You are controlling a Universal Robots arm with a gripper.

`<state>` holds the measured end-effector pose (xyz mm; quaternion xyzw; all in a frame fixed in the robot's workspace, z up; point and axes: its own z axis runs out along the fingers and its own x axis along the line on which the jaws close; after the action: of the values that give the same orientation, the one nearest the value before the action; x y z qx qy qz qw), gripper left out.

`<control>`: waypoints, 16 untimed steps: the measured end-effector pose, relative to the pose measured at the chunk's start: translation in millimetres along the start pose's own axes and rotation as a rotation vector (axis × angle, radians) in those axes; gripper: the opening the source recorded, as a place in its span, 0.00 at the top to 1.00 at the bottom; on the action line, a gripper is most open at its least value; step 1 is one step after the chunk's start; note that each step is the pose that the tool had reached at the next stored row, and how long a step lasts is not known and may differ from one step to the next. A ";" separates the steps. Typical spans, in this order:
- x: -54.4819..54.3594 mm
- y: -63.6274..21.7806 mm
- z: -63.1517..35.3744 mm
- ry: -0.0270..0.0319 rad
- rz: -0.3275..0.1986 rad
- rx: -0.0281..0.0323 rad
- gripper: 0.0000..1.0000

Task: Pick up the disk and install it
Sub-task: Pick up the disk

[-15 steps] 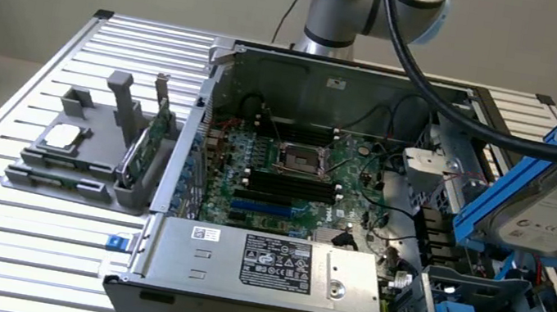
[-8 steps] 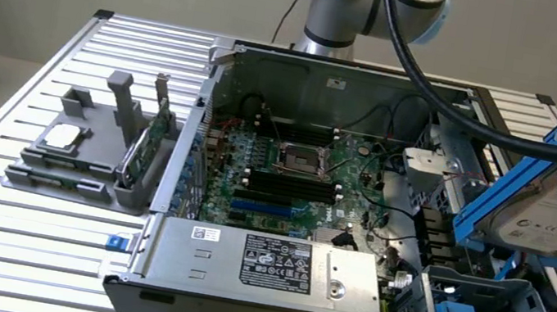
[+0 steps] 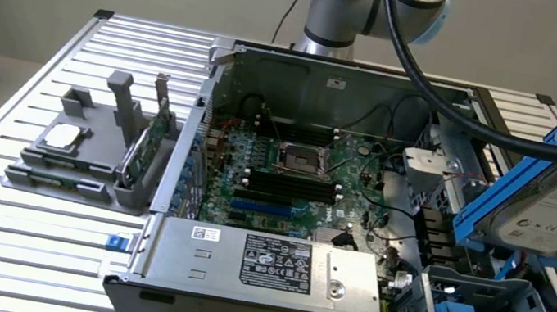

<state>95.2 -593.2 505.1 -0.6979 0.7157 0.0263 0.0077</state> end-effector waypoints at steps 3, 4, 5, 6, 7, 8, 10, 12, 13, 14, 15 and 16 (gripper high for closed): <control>0.6 -0.1 1.4 -0.0005 0.000 0.0005 0.67; 0.8 -0.1 3.1 -0.0003 0.000 0.0006 0.67; 1.1 -0.2 4.8 -0.0001 0.000 0.0009 0.67; 1.5 -0.3 6.7 -0.0002 0.000 0.0012 0.67; 2.0 -0.3 8.5 -0.0004 0.000 0.0014 0.67; 2.6 -0.4 10.3 -0.0005 0.000 0.0016 0.67; 4.2 -0.5 13.8 -0.0003 0.000 0.0019 0.67; 5.8 -1.0 14.8 -0.0002 0.000 0.0020 0.67; 7.0 -1.4 14.8 -0.0002 0.000 0.0020 0.67; 9.1 -2.2 14.7 -0.0003 0.000 0.0020 0.67; 11.1 -2.5 14.7 -0.0005 0.000 0.0020 0.67; 12.4 -2.5 14.8 -0.0002 0.000 0.0019 0.67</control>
<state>97.0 -604.9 489.7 -0.6979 0.7157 0.0256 0.0085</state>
